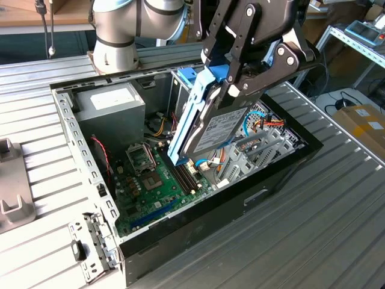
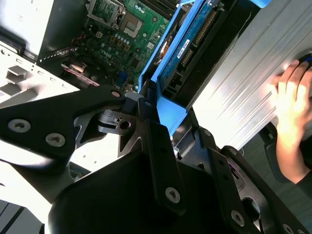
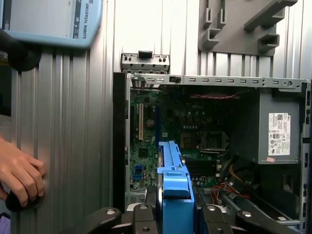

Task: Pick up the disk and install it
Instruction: 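Insert the disk into the insertion slot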

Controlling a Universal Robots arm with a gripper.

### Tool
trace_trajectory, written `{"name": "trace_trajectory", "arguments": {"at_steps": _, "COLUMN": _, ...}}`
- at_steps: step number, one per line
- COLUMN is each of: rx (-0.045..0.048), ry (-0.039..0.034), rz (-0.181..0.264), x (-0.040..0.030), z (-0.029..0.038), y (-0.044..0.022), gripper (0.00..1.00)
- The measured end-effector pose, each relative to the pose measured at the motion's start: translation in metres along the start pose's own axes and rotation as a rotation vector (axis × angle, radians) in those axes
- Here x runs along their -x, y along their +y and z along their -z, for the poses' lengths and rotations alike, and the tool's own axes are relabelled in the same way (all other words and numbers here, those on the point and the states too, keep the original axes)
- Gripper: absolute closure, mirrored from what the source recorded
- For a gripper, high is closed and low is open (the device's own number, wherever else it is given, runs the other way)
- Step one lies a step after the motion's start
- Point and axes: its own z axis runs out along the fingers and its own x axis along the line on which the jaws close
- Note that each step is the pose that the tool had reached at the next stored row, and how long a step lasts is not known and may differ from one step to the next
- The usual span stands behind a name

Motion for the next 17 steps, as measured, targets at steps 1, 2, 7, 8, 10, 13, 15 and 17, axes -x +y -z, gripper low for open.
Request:
{"name": "trace_trajectory", "arguments": {"at_steps": 1, "rx": 0.0, "ry": 0.0002, "rz": 0.0, "x": 0.0, "z": -0.0002, "y": -0.0005, "gripper": 0.63}}
{"name": "trace_trajectory", "arguments": {"at_steps": 2, "rx": 0.0, "ry": 0.0003, "rz": 0.0, "x": -0.0001, "z": -0.0005, "y": -0.0009, "gripper": 0.63}}
{"name": "trace_trajectory", "arguments": {"at_steps": 7, "rx": 0.0, "ry": 0.0011, "rz": 0.0, "x": -0.0002, "z": -0.0015, "y": -0.0031, "gripper": 0.63}}
{"name": "trace_trajectory", "arguments": {"at_steps": 8, "rx": 0.0, "ry": 0.0013, "rz": 0.0, "x": -0.0003, "z": -0.0018, "y": -0.0035, "gripper": 0.63}}
{"name": "trace_trajectory", "arguments": {"at_steps": 10, "rx": 0.0, "ry": 0.0017, "rz": 0.0, "x": -0.0003, "z": -0.0022, "y": -0.0044, "gripper": 0.63}}
{"name": "trace_trajectory", "arguments": {"at_steps": 13, "rx": 0.0, "ry": 0.0023, "rz": 0.0, "x": -0.0004, "z": -0.0028, "y": -0.0057, "gripper": 0.63}}
{"name": "trace_trajectory", "arguments": {"at_steps": 15, "rx": 0.0001, "ry": 0.0027, "rz": 0.0, "x": -0.0005, "z": -0.0034, "y": -0.0068, "gripper": 0.63}}
{"name": "trace_trajectory", "arguments": {"at_steps": 17, "rx": 0.0001, "ry": 0.003, "rz": 0.0, "x": -0.0006, "z": -0.004, "y": -0.0079, "gripper": 0.63}}
